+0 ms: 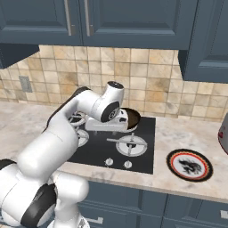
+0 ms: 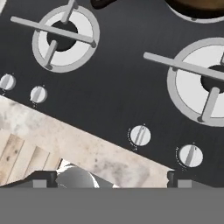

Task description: Pick the croissant and place it on the pan. Then turn on the stove to warm the croissant.

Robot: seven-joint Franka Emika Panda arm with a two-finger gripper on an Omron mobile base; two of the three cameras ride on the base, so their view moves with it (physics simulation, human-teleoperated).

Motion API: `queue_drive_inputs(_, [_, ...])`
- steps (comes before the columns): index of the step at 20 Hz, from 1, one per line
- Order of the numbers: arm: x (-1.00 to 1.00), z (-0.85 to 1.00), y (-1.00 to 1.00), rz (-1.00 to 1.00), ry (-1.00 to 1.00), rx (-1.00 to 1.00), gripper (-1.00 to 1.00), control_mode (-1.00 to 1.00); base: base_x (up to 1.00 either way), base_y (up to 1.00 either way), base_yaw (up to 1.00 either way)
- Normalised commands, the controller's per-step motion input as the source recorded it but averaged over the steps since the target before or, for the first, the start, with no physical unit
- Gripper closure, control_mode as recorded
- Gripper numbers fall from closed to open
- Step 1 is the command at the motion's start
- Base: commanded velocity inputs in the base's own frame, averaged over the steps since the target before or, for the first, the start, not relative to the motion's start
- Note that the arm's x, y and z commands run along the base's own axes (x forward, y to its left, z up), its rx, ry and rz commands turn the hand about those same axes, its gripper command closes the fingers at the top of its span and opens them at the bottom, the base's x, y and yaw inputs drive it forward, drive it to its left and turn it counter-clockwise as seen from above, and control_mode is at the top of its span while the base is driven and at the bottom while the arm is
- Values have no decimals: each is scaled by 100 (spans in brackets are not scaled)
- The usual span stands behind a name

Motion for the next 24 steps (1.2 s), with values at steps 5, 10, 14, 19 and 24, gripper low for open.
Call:
queue_drive_inputs(5, [-20, -1, 14, 2, 4, -6, -100, -100, 0, 0, 0])
queue_drive_inputs(10, [-16, 0, 2, 0, 8, -9, -100, -100, 0, 0, 0])
queue_drive_inputs(14, [-18, -1, 0, 0, 3, -9, -100, -100, 0, 0, 0])
queue_drive_inputs(19, [-17, -8, 0, 0, -1, -2, -100, -100, 0, 0, 0])
queue_drive_inputs(24, [-5, -20, 0, 0, -9, 0, -100, -100, 0, 0, 0])
